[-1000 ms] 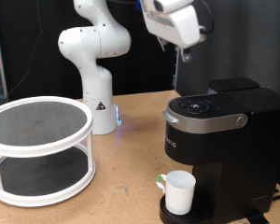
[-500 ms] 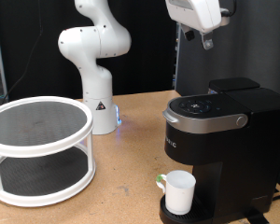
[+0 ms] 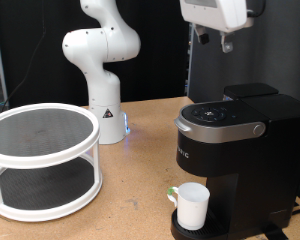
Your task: Make a cup of coffee with the keurig machine
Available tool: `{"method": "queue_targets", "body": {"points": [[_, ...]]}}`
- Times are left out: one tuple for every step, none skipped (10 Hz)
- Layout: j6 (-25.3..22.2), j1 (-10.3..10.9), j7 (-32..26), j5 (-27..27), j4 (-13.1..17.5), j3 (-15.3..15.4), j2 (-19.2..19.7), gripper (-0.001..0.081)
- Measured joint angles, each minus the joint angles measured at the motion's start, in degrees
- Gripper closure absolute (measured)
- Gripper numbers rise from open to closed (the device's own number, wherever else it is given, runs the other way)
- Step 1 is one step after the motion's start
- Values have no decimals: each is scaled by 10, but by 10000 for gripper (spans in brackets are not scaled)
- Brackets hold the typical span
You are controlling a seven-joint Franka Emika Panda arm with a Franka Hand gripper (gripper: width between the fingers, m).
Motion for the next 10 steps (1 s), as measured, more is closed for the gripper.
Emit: {"method": "queue_targets", "body": {"points": [[-5,0,16,-7,22,5,14,3],[-9,0,29,-10,45,8,31,3],[-15,0,34,-11,67,8,48,3],[-22,0,34,-11,87,8,63,3],[-26,-1,34,-11,103,7,75,3],[-27,-2,32,-11,115,7,84,3],[-28,-2,28,-14,120,7,89,3],[-28,-2,26,-23,120,7,91,3],[-28,-2,24,-36,118,7,95,3],[-28,-2,20,-47,114,7,99,3]]}}
